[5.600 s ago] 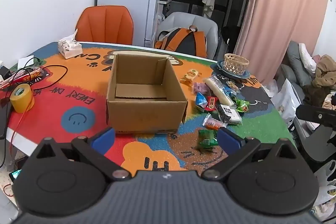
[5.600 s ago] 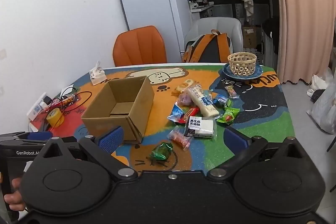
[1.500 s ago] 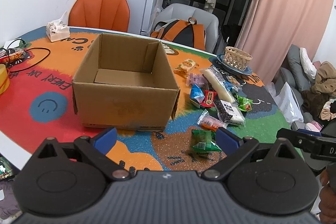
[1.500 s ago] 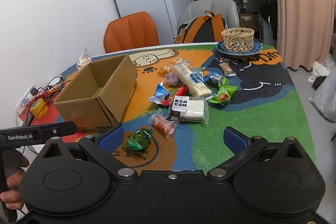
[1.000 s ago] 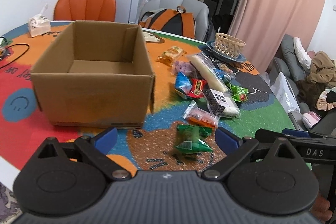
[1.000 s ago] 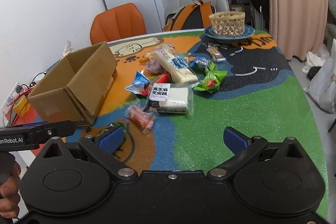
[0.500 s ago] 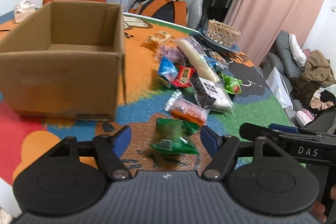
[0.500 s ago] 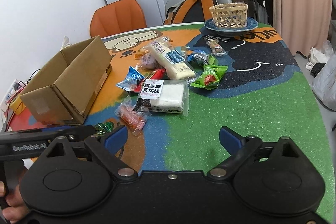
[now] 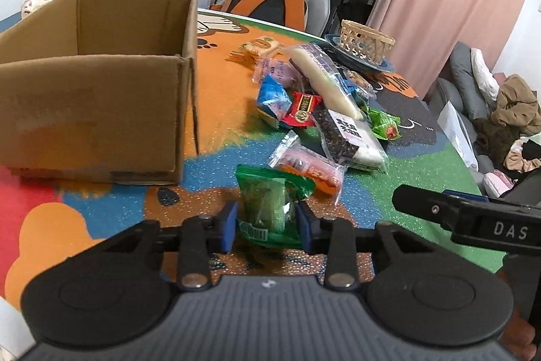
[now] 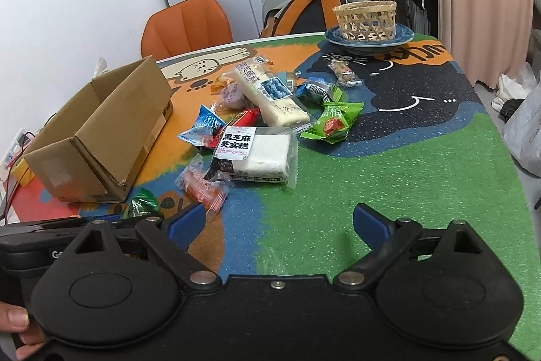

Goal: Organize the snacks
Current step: 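Lift the green pastry with the left gripper while the right gripper grasps the white sesame cake pack, then carry both snacks over the cardboard box and open both grippers, then withdraw both grippers from the box back toward the snacks, then grasp the red-orange sausage pack with the left gripper while the right gripper grasps the green candy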

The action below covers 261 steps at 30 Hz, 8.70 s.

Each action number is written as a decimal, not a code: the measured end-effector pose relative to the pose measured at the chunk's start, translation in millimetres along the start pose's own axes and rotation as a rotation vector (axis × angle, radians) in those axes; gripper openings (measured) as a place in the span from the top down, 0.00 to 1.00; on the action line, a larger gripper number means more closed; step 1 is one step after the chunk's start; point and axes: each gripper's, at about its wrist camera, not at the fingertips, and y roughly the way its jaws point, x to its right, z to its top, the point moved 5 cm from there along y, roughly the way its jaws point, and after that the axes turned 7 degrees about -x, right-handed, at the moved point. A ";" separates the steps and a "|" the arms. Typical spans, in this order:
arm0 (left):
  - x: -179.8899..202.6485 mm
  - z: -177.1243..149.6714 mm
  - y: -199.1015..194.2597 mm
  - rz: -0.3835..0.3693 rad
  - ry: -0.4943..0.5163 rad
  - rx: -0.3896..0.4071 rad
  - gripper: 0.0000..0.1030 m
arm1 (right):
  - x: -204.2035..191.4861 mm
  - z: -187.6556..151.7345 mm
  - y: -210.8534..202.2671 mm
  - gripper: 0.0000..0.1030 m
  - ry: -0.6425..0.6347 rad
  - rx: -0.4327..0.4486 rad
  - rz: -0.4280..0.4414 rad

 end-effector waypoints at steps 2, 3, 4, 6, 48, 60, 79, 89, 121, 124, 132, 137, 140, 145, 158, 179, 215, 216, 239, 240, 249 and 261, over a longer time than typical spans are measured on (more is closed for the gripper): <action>-3.2 0.6 -1.7 0.003 -0.006 0.003 0.67 | -1.9 0.7 2.2 0.08 0.000 -0.002 0.002; -4.8 0.5 -2.3 0.002 -0.008 0.004 0.67 | -3.0 1.4 3.4 0.08 0.000 -0.003 0.003; -6.3 0.5 -2.9 0.002 -0.010 0.005 0.68 | -4.2 2.2 4.7 0.08 -0.001 -0.003 0.005; -8.5 0.5 -4.6 -0.002 -0.013 0.006 0.69 | -6.5 4.2 7.4 0.07 -0.002 -0.004 0.008; -44.4 -0.6 -23.1 0.100 -0.052 0.051 0.70 | -27.8 22.1 34.9 0.50 -0.054 0.005 -0.042; -48.4 1.9 -42.0 0.072 -0.066 0.094 0.70 | -22.8 16.3 19.8 0.16 -0.051 0.003 -0.112; -55.5 12.7 -93.4 0.075 -0.072 0.210 0.70 | -45.8 29.8 25.0 0.58 -0.097 -0.006 -0.083; -65.6 19.3 -128.6 0.088 -0.093 0.285 0.70 | -65.4 41.1 -6.2 0.60 -0.121 0.076 -0.056; -109.1 68.6 -142.9 0.147 -0.142 0.375 0.70 | -159.4 93.3 -18.8 0.60 -0.221 0.194 0.121; -114.9 73.4 -138.2 0.142 -0.152 0.370 0.70 | -167.9 96.4 -15.0 0.60 -0.229 0.194 0.130; -133.0 87.1 -121.8 0.121 -0.180 0.342 0.69 | -186.3 100.2 1.5 0.60 -0.244 0.173 0.135; -141.2 90.7 -114.4 0.125 -0.197 0.347 0.65 | -196.5 99.9 12.0 0.60 -0.250 0.154 0.142; -148.6 90.5 -109.6 0.119 -0.231 0.325 0.58 | -203.3 99.0 16.7 0.60 -0.257 0.147 0.148; -157.3 83.2 -115.9 0.140 -0.256 0.334 0.51 | -209.5 100.1 22.1 0.59 -0.260 0.140 0.147; -157.2 67.1 -128.6 0.142 -0.277 0.343 0.15 | -198.4 93.3 7.4 0.14 -0.263 0.204 0.097; -109.8 54.1 -124.7 0.140 -0.185 0.315 0.07 | -134.8 72.8 -15.2 0.00 -0.155 0.198 0.059; -20.7 35.4 -84.9 0.018 -0.027 0.239 0.23 | -34.7 46.5 -24.1 0.01 0.004 0.173 0.010; -18.4 34.9 -83.5 0.015 -0.023 0.234 0.24 | -31.9 45.8 -23.3 0.01 0.008 0.172 0.010; 39.4 31.8 -4.7 0.009 0.024 0.124 0.35 | 36.8 26.4 -12.9 0.01 0.094 0.141 -0.046; 40.4 32.0 -0.4 0.013 0.025 0.118 0.35 | 39.5 25.4 -12.5 0.01 0.098 0.139 -0.049; 41.9 29.6 25.0 0.043 0.021 0.081 0.35 | 55.9 20.7 -4.3 0.01 0.129 0.121 -0.055; 40.8 30.0 41.0 0.098 0.037 0.081 0.54 | 63.3 26.4 9.8 0.01 0.139 0.116 -0.061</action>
